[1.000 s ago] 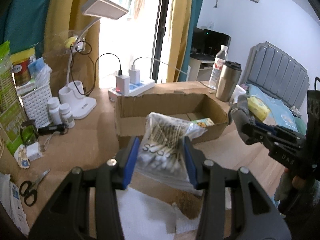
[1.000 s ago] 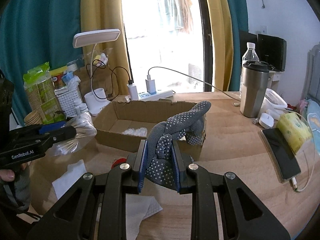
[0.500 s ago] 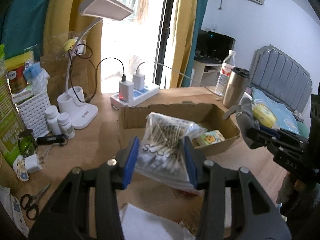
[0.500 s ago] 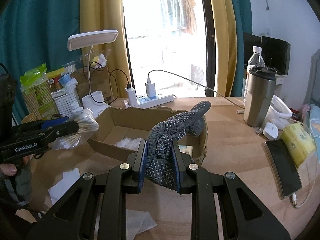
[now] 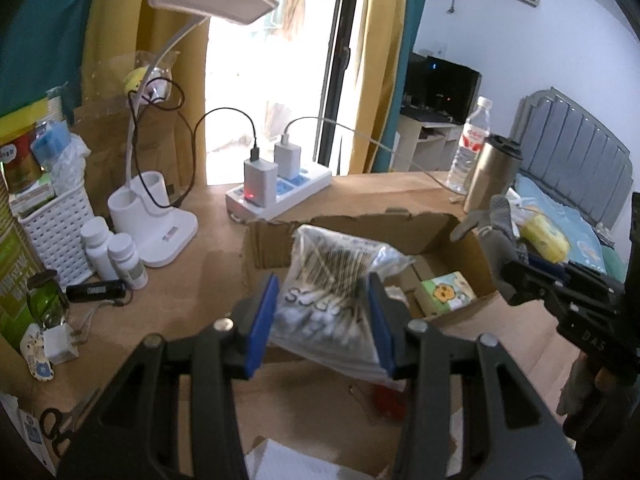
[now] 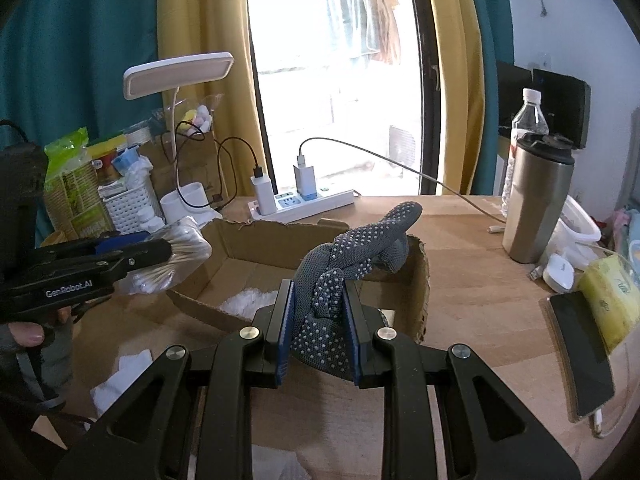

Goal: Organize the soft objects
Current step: 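Carry the swab bag and grey glove over the box with both tools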

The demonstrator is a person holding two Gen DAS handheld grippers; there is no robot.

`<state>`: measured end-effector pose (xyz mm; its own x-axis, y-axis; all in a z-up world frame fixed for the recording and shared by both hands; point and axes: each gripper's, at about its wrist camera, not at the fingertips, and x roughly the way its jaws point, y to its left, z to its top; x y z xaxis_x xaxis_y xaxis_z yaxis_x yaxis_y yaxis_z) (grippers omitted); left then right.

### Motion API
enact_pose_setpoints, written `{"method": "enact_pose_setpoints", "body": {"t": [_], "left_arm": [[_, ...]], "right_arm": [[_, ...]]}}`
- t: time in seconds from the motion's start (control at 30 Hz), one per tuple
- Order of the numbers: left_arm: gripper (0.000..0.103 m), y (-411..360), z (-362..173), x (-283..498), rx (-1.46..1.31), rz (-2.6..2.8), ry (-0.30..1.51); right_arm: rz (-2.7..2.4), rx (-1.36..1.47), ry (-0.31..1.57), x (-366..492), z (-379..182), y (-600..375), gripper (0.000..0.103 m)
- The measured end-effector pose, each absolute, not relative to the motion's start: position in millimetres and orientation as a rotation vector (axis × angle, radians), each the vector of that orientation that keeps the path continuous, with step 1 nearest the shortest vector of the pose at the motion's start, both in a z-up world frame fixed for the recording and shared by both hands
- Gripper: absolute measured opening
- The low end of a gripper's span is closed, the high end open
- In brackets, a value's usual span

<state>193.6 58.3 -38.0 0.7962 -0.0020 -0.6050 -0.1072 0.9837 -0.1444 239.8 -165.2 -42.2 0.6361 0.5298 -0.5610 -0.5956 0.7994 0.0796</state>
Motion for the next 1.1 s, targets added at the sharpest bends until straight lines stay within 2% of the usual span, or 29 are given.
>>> {"method": "enact_pose_setpoints", "body": {"t": [1.1], "left_arm": [[0.046, 71, -66, 237, -0.209, 0.078, 0.698]], "right_arm": [[0.743, -0.172, 0.694, 288, -74, -119, 0.025]]}}
